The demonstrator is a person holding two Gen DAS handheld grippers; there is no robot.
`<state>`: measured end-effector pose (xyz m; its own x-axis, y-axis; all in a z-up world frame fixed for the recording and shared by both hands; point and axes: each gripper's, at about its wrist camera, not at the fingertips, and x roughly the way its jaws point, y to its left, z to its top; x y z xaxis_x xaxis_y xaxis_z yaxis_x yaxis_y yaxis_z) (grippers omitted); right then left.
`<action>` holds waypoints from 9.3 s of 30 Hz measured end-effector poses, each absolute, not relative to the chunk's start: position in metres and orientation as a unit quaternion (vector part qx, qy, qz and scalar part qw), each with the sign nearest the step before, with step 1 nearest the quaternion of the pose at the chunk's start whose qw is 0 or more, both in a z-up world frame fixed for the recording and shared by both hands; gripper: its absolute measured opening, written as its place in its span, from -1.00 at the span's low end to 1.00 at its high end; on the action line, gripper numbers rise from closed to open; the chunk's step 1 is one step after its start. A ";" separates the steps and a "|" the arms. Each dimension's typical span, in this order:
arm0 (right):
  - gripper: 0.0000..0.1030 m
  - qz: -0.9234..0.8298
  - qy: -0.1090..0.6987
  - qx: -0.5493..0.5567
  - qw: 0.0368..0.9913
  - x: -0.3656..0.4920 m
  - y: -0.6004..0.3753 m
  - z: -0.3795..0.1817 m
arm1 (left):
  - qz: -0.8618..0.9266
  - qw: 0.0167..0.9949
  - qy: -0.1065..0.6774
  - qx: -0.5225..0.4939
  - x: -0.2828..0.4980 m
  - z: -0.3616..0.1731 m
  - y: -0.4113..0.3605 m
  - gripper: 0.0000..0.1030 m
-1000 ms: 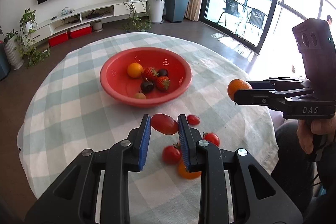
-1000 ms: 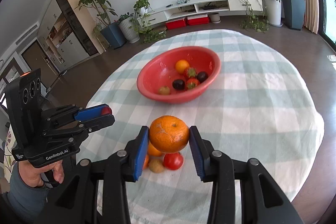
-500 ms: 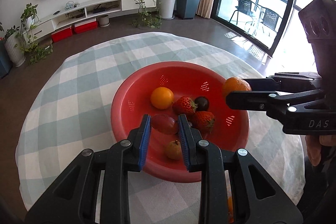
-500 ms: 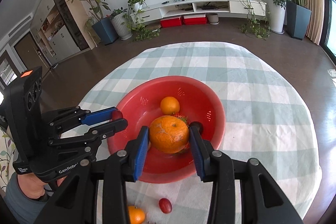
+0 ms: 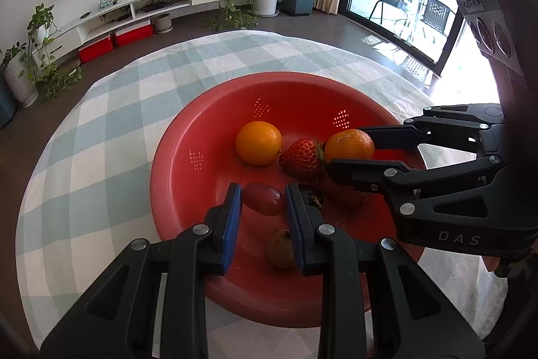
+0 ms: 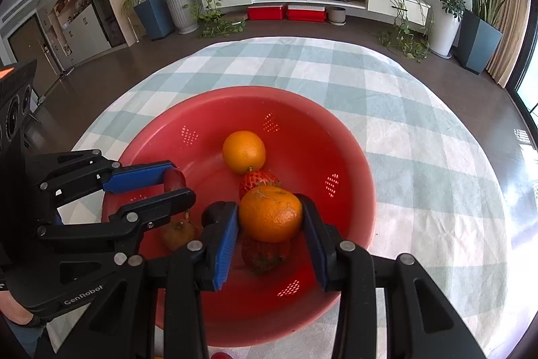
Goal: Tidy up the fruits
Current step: 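Carry the grape tomato and mandarin into the red bowl and open both tools, then withdraw both tools from the bowl back toward the fruit pile, then grasp a mandarin with the left tool while the right tool grasps a red tomato, then carry the mandarin and tomato into the red bowl and open both tools, then withdraw both tools from the bowl back toward the remaining fruit, then move the open right tool around a small brown round fruit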
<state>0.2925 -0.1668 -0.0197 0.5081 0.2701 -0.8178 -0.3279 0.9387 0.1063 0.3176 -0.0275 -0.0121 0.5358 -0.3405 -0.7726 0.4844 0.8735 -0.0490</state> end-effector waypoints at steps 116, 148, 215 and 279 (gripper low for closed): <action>-0.06 0.185 0.513 0.101 0.832 0.139 -0.184 -0.046 | -0.269 0.858 0.438 -0.004 0.110 -0.045 0.006 -0.28; -0.32 0.162 0.472 0.142 0.855 0.134 -0.240 -0.007 | -0.250 0.878 0.408 -0.031 0.125 -0.011 0.029 -0.28; -0.03 0.168 0.448 -0.016 0.878 0.246 -0.168 0.003 | -0.228 0.895 0.380 0.043 0.297 0.011 -0.005 0.35; -0.40 0.209 0.448 0.019 0.869 0.102 -0.179 -0.045 | -0.275 0.849 0.437 0.107 0.142 -0.029 -0.004 0.53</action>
<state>0.1016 -0.1794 -0.0446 0.5106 0.3803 -0.7712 -0.3454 0.9121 0.2211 0.1424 -0.0038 -0.0287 0.4663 -0.3733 -0.8020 0.5611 0.8257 -0.0581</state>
